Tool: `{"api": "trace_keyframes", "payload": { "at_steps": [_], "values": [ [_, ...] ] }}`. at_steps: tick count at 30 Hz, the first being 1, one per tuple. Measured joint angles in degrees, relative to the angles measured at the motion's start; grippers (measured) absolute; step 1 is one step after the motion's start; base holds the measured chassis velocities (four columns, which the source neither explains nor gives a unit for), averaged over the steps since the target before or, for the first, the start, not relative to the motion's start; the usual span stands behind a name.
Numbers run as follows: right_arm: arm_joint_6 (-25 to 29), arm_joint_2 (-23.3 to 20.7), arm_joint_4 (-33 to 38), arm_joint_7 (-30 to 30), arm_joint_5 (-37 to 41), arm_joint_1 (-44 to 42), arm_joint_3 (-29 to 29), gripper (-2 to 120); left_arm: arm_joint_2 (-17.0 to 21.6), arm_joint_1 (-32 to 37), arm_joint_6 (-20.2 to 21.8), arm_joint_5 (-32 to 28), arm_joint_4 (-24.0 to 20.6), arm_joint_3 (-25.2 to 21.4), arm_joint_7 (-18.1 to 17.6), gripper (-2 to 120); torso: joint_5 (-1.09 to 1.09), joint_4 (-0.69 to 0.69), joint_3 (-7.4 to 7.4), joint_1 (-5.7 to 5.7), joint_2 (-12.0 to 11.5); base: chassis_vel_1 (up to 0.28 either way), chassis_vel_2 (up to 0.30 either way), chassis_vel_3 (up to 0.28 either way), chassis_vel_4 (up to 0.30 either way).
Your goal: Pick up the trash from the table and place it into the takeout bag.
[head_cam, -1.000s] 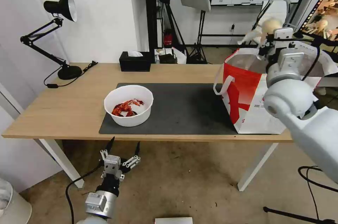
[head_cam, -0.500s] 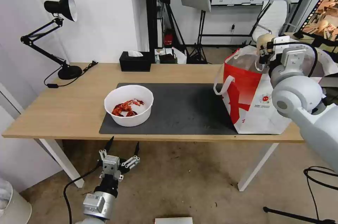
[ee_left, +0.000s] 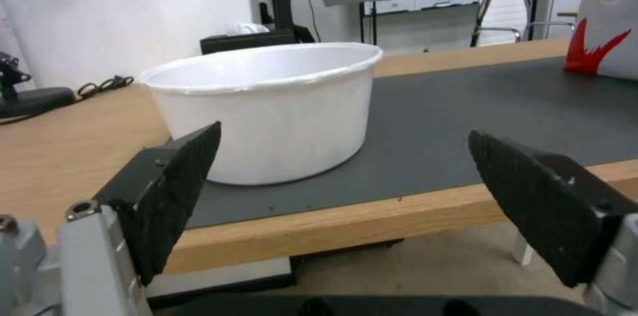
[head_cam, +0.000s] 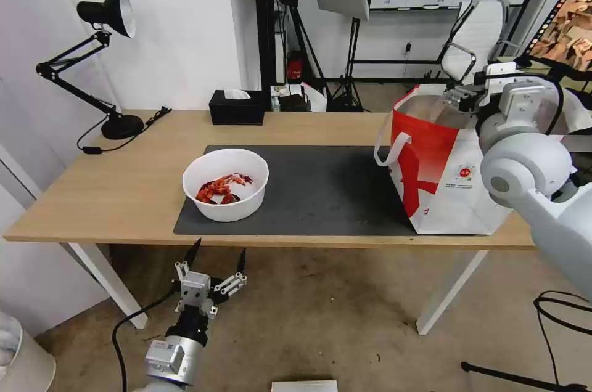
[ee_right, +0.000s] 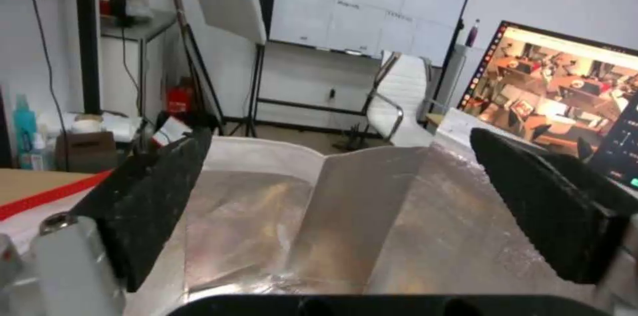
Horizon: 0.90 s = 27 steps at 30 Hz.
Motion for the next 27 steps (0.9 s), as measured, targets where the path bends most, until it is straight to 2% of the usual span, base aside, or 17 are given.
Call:
{"api": "trace_keyframes", "payload": {
  "at_steps": [2, 5, 7, 10, 11, 12, 14, 15, 16, 19, 20, 23, 24, 27],
  "values": [
    [0.8, -0.2, 0.8, -0.1, 0.8, -1.1, 0.7, 100, 0.1, -0.1, 0.0, -0.2, -0.3, -0.2, 0.0, 100, 0.00, 0.00, 0.00, 0.00, 0.0, 0.000, 0.000, 0.000, 0.000],
    [6.2, -0.6, 3.5, -1.5, 3.5, -4.8, 2.9, 100, 0.3, -0.2, 0.1, -0.9, -1.1, -0.7, 0.0, 100, 0.00, 0.00, 0.00, 0.00, 0.0, 0.000, 0.000, 0.000, 0.000],
    [6.5, -0.6, 3.6, -1.6, 3.6, -5.0, 3.0, 100, 0.4, -0.3, 0.1, -0.9, -1.1, -0.7, 0.0, 100, 0.00, 0.00, 0.00, 0.00, 0.0, 0.000, 0.000, 0.000, 0.000],
    [22.6, 0.0, 9.9, -15.1, 4.2, -15.0, 6.8, 100, -0.6, 1.0, -0.5, -1.2, -2.8, -2.4, -0.1, 100, -0.03, -0.02, -0.01, 0.00, 0.0, 0.000, 0.000, 0.000, 0.000],
    [25.7, 0.7, 10.8, -18.4, 3.2, -17.0, 7.1, 100, -1.2, 1.8, -0.9, -1.1, -3.3, -3.2, -0.1, 100, 0.01, 0.00, 0.00, 0.00, 0.0, 0.000, 0.000, 0.000, 0.000],
    [25.7, 0.7, 10.8, -18.4, 3.2, -17.0, 7.1, 100, -1.2, 1.8, -0.9, -1.1, -3.3, -3.2, -0.1, 100, 0.01, 0.00, 0.00, 0.00, 0.0, 0.000, 0.000, 0.000, 0.000],
    [30.8, 2.2, 12.9, -25.5, 0.3, -23.3, 8.9, 100, -2.2, 2.9, -1.4, -1.0, -4.1, -4.5, -0.2, 100, -0.01, 0.06, 0.00, 0.00, 0.0, 0.000, 0.000, 0.000, 0.000],
    [33.0, 3.0, 13.9, -28.5, -2.2, -27.7, 10.4, 100, -2.4, 3.1, -1.5, -1.0, -4.3, -4.9, -0.3, 100, -0.01, 0.02, -0.01, 0.00, 0.0, 0.000, 0.000, 0.000, 0.000],
    [33.0, 3.0, 13.9, -28.5, -2.2, -27.7, 10.4, 100, -2.4, 3.1, -1.5, -1.0, -4.3, -4.9, -0.3, 100, -0.01, 0.02, -0.01, 0.00, 0.0, 0.000, 0.000, 0.000, 0.000],
    [38.6, 5.7, 14.2, -34.6, -11.5, -41.1, 14.1, 100, -2.6, 3.1, -2.0, -1.1, -4.4, -5.6, -0.4, 100, 0.00, -0.02, -0.01, 0.00, 0.0, 0.000, 0.000, 0.000, 0.000],
    [38.6, 5.7, 14.2, -34.6, -11.5, -41.1, 14.1, 100, -2.6, 3.1, -2.0, -1.1, -4.4, -5.6, -0.4, 100, 0.00, -0.02, -0.01, 0.00, 0.0, 0.000, 0.000, 0.000, 0.000],
    [42.6, 9.8, 13.3, -36.0, -20.8, -52.8, 17.8, 100, -2.7, 3.3, -2.5, -1.1, -4.4, -5.8, -0.4, 100, -0.01, -0.01, -0.01, -0.01, 0.0, 0.000, 0.000, 0.000, 0.000],
    [42.6, 9.8, 13.3, -36.0, -20.8, -52.8, 17.8, 100, -2.7, 3.3, -2.5, -1.1, -4.4, -5.8, -0.4, 100, -0.01, -0.01, -0.01, -0.01, 0.0, 0.000, 0.000, 0.000, 0.000],
    [45.9, 13.2, 11.5, -35.1, -27.6, -60.8, 18.6, 100, -2.7, 3.4, -2.6, -1.1, -4.2, -5.7, -0.4, 100, 0.00, -0.01, -0.01, -0.01, 0.0, 0.000, 0.000, 0.000, 0.000]
  ]
}}
